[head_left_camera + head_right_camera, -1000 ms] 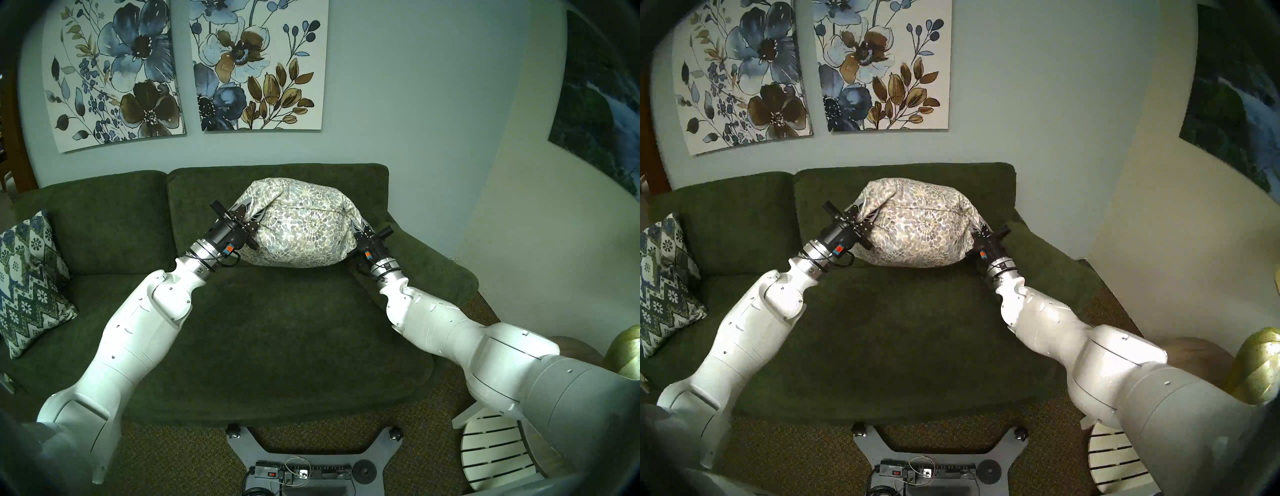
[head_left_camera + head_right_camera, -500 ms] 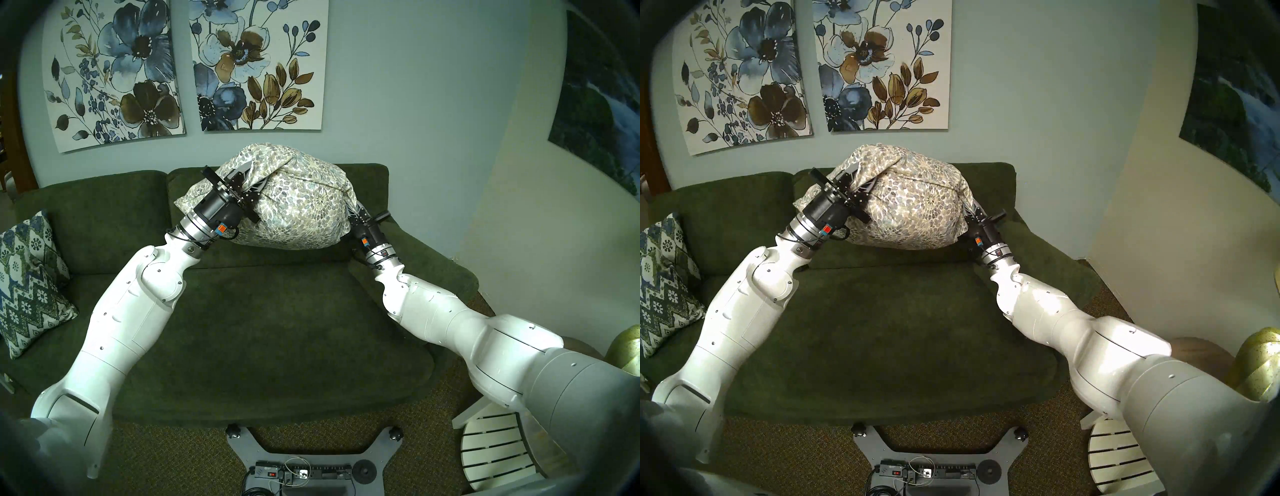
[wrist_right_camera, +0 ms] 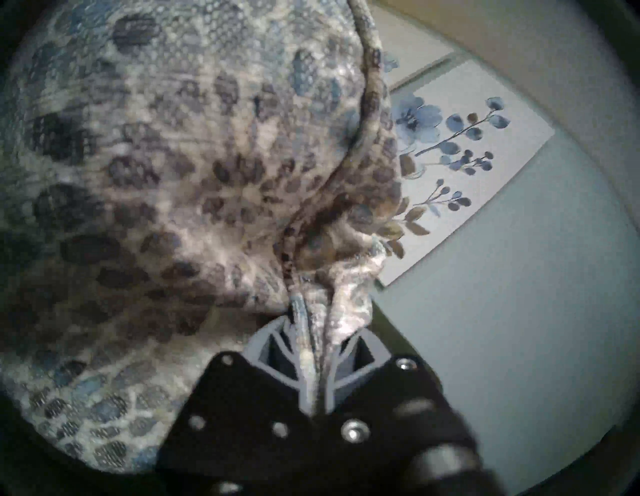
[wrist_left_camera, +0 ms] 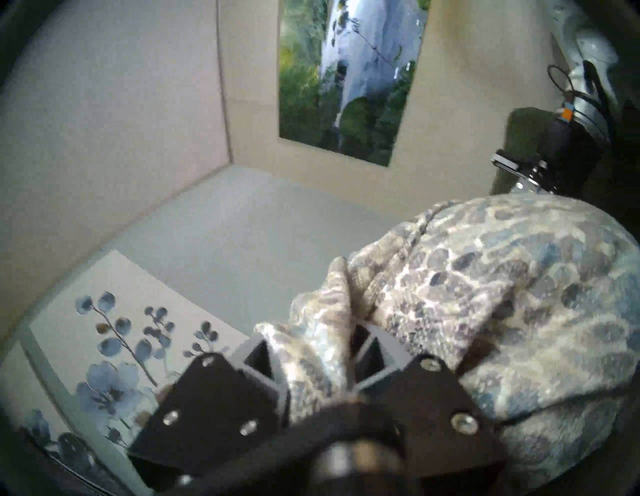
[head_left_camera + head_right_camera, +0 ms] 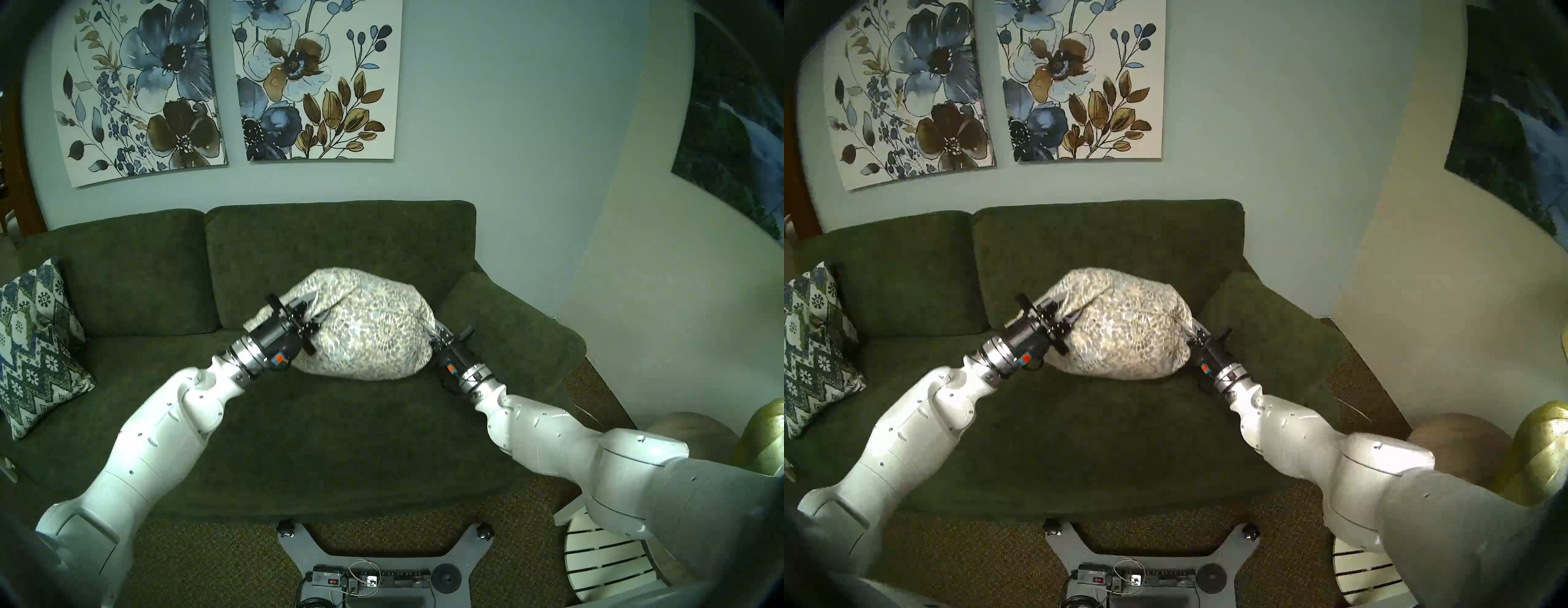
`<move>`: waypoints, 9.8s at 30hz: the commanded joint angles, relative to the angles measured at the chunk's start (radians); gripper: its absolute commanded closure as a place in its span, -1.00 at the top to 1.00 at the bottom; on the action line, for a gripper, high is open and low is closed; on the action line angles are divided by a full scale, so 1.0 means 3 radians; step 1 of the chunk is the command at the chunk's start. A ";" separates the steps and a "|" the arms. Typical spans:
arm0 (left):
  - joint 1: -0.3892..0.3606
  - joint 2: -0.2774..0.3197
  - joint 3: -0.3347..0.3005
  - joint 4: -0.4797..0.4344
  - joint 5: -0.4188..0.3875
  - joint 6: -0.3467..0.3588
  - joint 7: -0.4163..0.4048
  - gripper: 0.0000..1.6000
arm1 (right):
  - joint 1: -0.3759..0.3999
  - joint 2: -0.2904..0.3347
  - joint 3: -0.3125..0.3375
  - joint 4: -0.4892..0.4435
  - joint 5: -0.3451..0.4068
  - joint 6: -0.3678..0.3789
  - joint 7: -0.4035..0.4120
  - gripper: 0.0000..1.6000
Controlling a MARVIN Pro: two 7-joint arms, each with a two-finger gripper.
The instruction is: Fluff a cushion
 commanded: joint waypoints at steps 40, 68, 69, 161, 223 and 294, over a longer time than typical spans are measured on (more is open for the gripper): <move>0.0143 -0.0360 -0.0017 0.0542 -0.0005 -0.0106 0.0295 -1.00 | -0.0183 -0.0261 0.0227 0.0256 0.0314 0.0071 0.0105 -1.00; -0.0584 -0.0440 -0.0285 -0.0597 0.0075 -0.0314 0.0509 -1.00 | 0.0602 -0.0228 0.0510 -0.0373 0.0099 -0.0112 -0.0274 -1.00; -0.0603 -0.0439 -0.0294 -0.0655 0.0079 -0.0314 0.0515 -1.00 | 0.0609 -0.0234 0.0510 -0.0395 0.0087 -0.0117 -0.0284 -1.00; 0.0306 -0.0182 -0.0263 0.0972 0.0559 -0.0314 0.0566 -1.00 | -0.0371 -0.0091 0.0047 0.0469 0.0095 -0.0082 0.0090 -1.00; -0.0593 -0.1259 0.0266 0.1205 0.1050 0.0826 -0.0149 -1.00 | 0.0087 -0.0231 0.0313 0.0594 0.0087 0.0495 0.0720 -1.00; -0.0115 -0.0847 0.0308 0.2482 0.1155 -0.0144 0.0672 1.00 | -0.0589 0.0239 0.0257 0.1029 0.0240 0.0246 0.1100 1.00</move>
